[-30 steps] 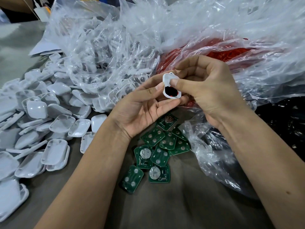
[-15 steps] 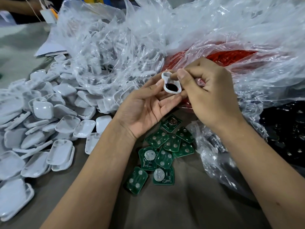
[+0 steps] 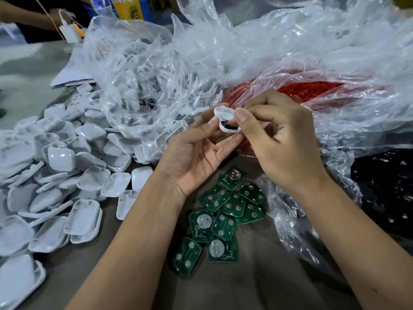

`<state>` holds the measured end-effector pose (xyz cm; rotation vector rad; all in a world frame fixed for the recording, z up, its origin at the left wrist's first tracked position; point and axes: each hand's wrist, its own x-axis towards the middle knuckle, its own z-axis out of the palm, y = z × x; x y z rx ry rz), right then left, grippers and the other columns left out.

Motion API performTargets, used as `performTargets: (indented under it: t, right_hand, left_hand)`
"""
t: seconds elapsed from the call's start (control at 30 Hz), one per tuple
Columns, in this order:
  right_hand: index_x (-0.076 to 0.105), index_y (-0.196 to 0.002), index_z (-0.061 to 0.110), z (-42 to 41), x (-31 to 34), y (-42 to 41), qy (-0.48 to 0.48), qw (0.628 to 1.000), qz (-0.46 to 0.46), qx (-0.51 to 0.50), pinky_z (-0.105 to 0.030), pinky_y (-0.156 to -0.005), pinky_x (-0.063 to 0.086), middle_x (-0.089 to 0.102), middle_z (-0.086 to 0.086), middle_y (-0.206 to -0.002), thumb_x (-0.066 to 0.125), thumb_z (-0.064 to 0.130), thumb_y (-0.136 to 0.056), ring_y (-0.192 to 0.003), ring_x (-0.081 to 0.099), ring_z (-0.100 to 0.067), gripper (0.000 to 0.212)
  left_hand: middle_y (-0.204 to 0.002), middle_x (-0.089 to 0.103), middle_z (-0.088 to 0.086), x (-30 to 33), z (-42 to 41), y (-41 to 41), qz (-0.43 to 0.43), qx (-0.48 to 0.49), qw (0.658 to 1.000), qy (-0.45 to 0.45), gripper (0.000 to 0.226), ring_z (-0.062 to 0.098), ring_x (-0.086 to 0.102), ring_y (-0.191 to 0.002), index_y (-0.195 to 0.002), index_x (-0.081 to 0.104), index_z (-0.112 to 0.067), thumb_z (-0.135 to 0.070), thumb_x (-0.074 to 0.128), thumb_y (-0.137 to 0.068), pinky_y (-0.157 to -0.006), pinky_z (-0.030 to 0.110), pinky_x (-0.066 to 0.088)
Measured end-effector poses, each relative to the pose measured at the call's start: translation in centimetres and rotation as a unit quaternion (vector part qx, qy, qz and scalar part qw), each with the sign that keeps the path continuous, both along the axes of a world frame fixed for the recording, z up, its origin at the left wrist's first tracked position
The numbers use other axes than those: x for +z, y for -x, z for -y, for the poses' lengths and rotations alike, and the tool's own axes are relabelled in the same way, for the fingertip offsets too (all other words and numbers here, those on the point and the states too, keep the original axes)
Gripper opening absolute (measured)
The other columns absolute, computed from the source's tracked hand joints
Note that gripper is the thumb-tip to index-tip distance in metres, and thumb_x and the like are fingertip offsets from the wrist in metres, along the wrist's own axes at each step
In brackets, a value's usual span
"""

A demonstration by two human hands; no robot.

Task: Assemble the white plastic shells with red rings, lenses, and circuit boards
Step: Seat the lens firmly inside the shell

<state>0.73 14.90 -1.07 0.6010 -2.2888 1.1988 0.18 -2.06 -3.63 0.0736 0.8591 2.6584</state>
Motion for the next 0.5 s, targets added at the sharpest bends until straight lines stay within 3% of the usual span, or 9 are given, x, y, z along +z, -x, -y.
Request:
performTargets:
  t: [0.1,0.2,0.27,0.4,0.5]
  right_hand:
    - [0.077,-0.098,0.018,0.7,1.6,-0.1,0.041,0.999,-0.021,-0.026,-0.017,-0.073,0.047,0.068,0.005,-0.09,0.066,0.026,-0.102,-0.084,0.064,-0.003,0.014]
    - [0.077,-0.085,0.018,1.4,4.4,2.0,0.027,0.997,-0.017,-0.076,-0.015,-0.064,0.048,0.07,0.012,-0.074,0.067,0.026,-0.099,-0.067,0.065,0.0,0.02]
    - [0.079,-0.082,0.015,1.8,6.3,4.7,-0.058,0.993,0.03,-0.098,-0.02,-0.068,0.053,0.075,0.006,-0.076,0.068,0.025,-0.097,-0.069,0.069,-0.006,0.022]
    - [0.08,-0.101,0.007,3.0,8.0,11.4,-0.283,0.949,0.08,-0.115,-0.036,-0.093,0.059,0.077,-0.014,-0.104,0.06,0.004,-0.091,-0.098,0.073,-0.028,0.022]
    - [0.075,-0.116,0.005,4.0,7.6,14.1,-0.378,0.913,0.126,-0.09,-0.042,-0.099,0.056,0.07,-0.02,-0.123,0.058,-0.002,-0.091,-0.112,0.067,-0.036,0.032]
  left_hand:
    - [-0.112,0.073,0.025,0.0,0.0,0.1,-0.001,-0.001,1.0,-0.022,0.043,0.039,0.073,-0.104,-0.132,0.053,-0.005,-0.001,0.06,-0.09,-0.09,0.039,0.062]
    - [-0.116,0.07,0.032,0.0,0.1,0.3,-0.004,0.006,0.999,-0.04,0.066,0.041,0.073,-0.103,-0.148,0.043,-0.003,-0.003,0.064,-0.085,-0.087,0.038,0.063]
    - [-0.116,0.069,0.032,0.0,0.1,0.4,-0.003,0.005,0.999,-0.046,0.064,0.043,0.073,-0.103,-0.144,0.046,-0.004,-0.004,0.066,-0.084,-0.086,0.038,0.063]
    - [-0.11,0.071,0.029,0.3,0.1,0.3,0.001,0.0,0.999,-0.047,0.049,0.042,0.073,-0.101,-0.126,0.055,-0.003,-0.004,0.07,-0.079,-0.084,0.038,0.063]
    - [-0.114,0.069,0.032,0.3,0.1,0.4,0.016,0.005,0.999,-0.05,0.06,0.044,0.073,-0.102,-0.134,0.053,-0.004,-0.003,0.072,-0.077,-0.083,0.039,0.064]
